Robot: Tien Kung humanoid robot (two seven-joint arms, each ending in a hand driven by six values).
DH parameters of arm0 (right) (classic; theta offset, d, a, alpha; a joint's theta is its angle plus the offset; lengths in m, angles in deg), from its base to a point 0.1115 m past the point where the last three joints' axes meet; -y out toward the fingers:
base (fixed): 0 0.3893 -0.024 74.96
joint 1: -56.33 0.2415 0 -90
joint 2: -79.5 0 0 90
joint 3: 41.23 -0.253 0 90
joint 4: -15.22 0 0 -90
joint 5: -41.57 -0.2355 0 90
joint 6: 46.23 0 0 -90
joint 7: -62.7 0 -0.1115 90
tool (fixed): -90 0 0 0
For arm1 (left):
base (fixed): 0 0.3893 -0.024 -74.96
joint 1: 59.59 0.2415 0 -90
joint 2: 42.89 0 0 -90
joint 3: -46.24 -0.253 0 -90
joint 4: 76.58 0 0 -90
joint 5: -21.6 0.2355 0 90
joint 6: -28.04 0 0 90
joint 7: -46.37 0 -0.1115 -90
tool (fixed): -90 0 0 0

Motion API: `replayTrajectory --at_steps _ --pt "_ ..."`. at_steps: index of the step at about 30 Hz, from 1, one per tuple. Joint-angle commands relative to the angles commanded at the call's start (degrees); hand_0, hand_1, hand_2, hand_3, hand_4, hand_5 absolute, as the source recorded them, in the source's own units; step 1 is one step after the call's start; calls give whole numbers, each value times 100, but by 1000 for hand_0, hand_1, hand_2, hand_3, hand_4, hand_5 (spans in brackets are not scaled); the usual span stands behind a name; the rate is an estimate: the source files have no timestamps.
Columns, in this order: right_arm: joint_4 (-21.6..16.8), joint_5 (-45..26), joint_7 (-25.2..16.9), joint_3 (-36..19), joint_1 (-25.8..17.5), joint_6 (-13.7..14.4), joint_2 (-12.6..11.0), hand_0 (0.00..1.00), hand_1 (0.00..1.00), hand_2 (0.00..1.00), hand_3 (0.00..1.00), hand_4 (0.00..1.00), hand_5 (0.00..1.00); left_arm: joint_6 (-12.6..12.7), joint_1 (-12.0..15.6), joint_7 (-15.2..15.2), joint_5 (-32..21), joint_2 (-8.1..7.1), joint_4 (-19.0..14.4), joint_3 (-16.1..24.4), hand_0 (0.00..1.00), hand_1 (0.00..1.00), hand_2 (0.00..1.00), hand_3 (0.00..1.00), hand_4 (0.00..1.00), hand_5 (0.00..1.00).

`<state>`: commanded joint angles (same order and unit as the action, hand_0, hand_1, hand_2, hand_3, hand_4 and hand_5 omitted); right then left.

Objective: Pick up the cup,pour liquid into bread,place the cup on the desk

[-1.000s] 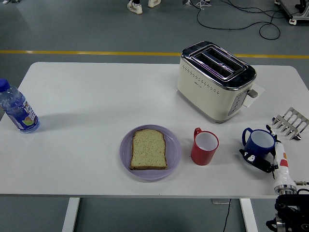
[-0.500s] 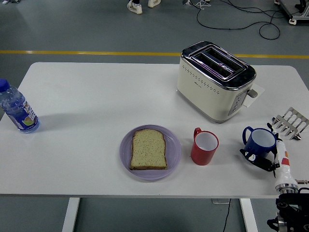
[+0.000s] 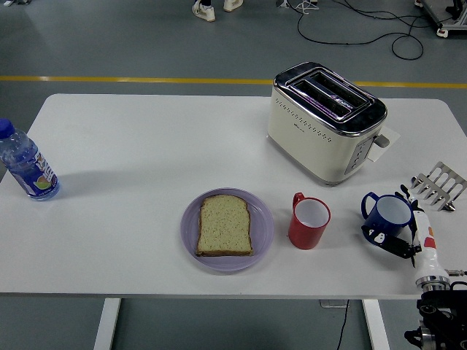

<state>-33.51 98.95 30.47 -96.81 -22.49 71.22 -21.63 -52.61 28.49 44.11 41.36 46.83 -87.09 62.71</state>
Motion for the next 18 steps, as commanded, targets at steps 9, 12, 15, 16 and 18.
replayTrajectory --at_steps 9,12,15,16,18 --pt "-722 306 109 -390 -322 38 -126 899 787 969 998 977 2 -1 -16 0 2 -3 -5 6 647 613 589 527 298 758" --pt "-1109 414 149 -580 -446 59 -213 899 787 969 998 977 2 -2 -18 -1 2 -5 -6 15 647 613 589 527 298 758" --pt "-1459 491 181 -720 -526 81 -294 901 793 969 998 978 2 -3 -20 1 5 -5 -7 5 647 613 589 527 295 756" --pt "-1642 564 207 -814 -569 104 -337 901 793 969 998 978 2 -3 -20 1 6 -6 -8 4 647 613 589 527 295 756" --pt "-1983 682 243 -974 -615 147 -379 901 793 969 998 978 2 -3 -20 -1 8 -7 -9 8 647 613 589 527 295 756"
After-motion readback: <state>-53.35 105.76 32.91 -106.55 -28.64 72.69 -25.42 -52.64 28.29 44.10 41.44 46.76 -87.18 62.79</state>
